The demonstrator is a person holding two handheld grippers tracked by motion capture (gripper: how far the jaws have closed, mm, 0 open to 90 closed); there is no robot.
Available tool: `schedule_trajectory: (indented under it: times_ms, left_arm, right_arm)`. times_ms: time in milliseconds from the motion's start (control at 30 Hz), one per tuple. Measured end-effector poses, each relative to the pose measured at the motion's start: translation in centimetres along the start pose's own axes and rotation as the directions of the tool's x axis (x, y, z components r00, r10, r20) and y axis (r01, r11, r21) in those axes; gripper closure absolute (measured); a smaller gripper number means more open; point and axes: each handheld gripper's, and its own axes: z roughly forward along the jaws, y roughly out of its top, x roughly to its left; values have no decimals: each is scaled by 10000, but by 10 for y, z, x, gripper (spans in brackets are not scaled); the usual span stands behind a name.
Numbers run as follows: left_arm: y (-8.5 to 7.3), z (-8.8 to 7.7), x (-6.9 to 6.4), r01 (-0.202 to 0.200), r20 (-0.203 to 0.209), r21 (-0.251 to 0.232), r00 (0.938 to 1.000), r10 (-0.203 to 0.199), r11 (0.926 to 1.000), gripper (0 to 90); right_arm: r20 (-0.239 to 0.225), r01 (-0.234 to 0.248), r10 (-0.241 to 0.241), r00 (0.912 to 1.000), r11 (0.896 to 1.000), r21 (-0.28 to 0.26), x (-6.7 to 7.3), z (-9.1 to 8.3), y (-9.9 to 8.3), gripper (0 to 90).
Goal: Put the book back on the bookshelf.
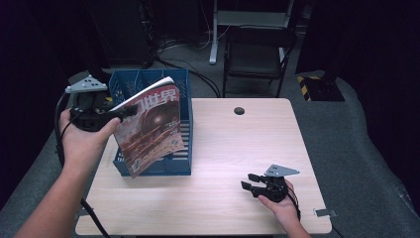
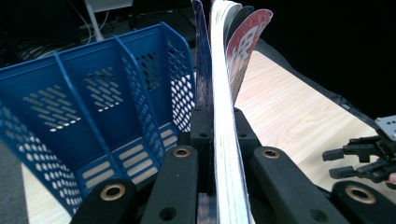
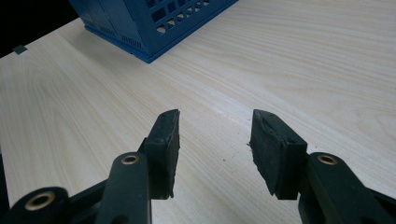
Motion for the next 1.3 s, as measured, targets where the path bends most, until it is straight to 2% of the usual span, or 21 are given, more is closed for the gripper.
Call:
schedule_trajectory:
  times_ms: [433, 733, 1300]
  left_arm:
    - [-3, -7, 16, 407, -416, -120, 9983, -411, 9991, 839]
    - [-6, -8, 24, 525, -688, -67, 9962, -529, 9986, 838]
    - [-10, -12, 40, 866, -1122, -211, 9897, -884, 9960, 839]
  right_arm:
    - [8, 3, -3, 10000, 10000, -4, 0, 0, 0, 523]
    - [59, -44, 44, 10000, 10000, -58, 1, 1, 0, 523]
    - [11, -23, 23, 10000, 10000, 25, 1, 0, 0, 522]
